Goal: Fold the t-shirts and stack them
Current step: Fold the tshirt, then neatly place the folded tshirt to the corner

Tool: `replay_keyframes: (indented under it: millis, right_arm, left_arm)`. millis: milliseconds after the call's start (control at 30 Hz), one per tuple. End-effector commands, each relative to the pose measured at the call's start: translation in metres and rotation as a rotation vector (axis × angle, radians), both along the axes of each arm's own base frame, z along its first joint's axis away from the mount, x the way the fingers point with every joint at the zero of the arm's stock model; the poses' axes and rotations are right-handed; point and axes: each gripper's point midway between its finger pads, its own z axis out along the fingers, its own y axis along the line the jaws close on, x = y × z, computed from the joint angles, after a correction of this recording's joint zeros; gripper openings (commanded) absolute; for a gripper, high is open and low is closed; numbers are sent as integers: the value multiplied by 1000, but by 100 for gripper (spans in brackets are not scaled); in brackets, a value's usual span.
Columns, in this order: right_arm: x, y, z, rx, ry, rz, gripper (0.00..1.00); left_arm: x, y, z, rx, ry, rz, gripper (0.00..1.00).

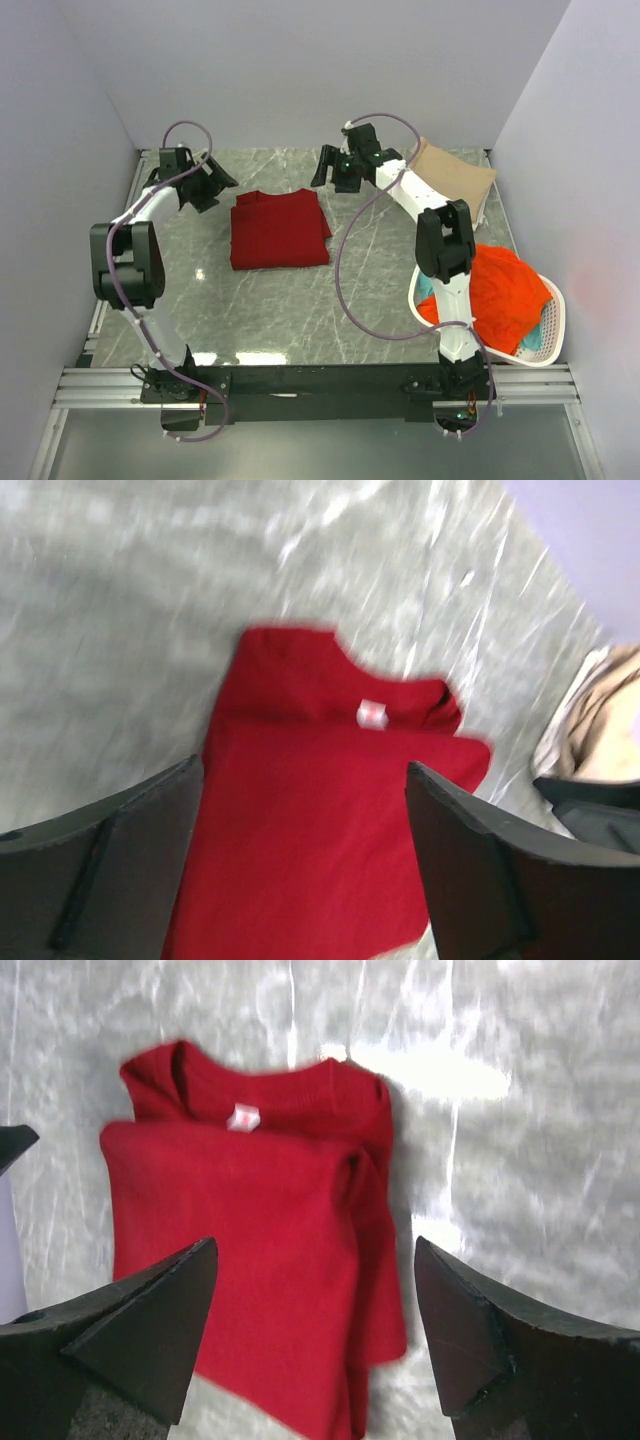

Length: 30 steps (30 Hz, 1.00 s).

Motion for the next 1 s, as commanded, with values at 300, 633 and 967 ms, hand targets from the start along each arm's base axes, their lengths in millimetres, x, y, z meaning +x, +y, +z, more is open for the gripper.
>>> replay_keyframes:
  millis: [300,633,967]
  right_arm:
    - [-66,10,-17,139,62,155,85]
    - [-85,8,-47,164,127,156,83]
    - [-95,16,-67,155,164,161,82]
  left_arm:
    - [-74,-9,-40,55,86,-99,65]
    - [-96,-10,-75,66,175,-95,36]
    - [-103,-11,-99,84,239,-89,20]
